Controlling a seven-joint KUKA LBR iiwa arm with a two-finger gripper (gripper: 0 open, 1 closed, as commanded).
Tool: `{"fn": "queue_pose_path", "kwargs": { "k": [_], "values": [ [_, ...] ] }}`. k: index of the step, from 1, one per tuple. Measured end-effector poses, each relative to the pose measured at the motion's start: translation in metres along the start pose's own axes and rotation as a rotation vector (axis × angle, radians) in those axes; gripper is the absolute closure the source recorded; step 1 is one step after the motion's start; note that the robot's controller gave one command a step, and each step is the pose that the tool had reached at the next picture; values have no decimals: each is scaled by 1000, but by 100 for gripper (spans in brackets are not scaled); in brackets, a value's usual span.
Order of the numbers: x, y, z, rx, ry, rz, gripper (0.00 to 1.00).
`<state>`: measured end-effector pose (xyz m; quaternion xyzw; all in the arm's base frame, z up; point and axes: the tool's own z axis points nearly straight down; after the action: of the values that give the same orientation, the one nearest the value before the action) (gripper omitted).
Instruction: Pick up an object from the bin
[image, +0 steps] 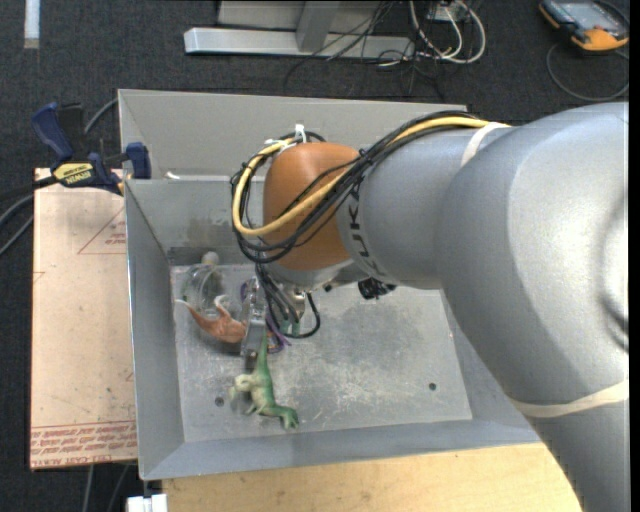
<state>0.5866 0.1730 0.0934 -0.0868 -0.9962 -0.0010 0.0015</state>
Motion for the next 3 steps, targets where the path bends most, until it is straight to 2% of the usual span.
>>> {"fn": "queue_pose_path", "kwargs": {
  "k": [3],
  "values": [
    [-1, 1, -31, -2, -4, 0, 100]
  ]
}}
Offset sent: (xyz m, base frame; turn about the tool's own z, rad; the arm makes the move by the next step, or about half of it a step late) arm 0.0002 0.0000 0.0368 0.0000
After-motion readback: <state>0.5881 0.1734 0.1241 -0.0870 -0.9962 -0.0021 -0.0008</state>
